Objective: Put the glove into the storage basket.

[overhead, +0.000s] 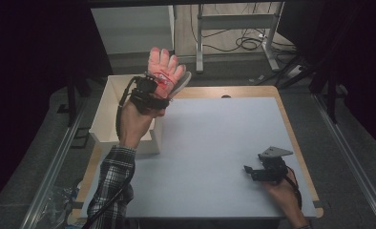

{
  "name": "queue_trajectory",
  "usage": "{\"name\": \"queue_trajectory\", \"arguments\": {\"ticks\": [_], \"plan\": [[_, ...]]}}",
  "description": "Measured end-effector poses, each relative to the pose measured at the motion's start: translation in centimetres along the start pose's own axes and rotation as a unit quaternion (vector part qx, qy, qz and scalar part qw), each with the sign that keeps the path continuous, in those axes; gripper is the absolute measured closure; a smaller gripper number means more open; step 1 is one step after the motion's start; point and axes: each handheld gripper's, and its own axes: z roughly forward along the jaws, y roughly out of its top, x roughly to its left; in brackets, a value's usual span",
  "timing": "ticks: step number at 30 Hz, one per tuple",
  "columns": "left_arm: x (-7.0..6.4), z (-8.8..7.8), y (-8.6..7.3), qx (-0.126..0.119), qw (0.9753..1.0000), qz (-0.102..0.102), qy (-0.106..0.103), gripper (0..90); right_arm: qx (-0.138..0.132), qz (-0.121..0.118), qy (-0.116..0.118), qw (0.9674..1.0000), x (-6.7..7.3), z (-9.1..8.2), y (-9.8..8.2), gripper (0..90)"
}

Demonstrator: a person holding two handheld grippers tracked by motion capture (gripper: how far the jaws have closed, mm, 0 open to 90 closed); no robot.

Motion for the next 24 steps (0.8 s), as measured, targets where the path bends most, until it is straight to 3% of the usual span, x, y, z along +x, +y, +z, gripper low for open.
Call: {"name": "queue_trajectory", "arguments": {"ticks": [13, 19, 24], "plan": [[5.1, 0.3, -3.0, 0.003, 0.9967, -0.068, 0.044, 41.3, 0.0, -0.001, -0.001, 1.0, 0.0, 0.0, 0.0, 23.0], [6.5, 1.5, -4.5, 0.006, 0.9943, -0.089, 0.058, 41.2, 0.0, -0.001, -0.001, 1.0, 0.0, 0.0, 0.0, 23.1], [6.9, 3.3, -5.8, 0.015, 0.9927, -0.098, 0.068, 40.7, 0.0, -0.001, -0.001, 1.0, 0.0, 0.0, 0.0, 23.1]]}}
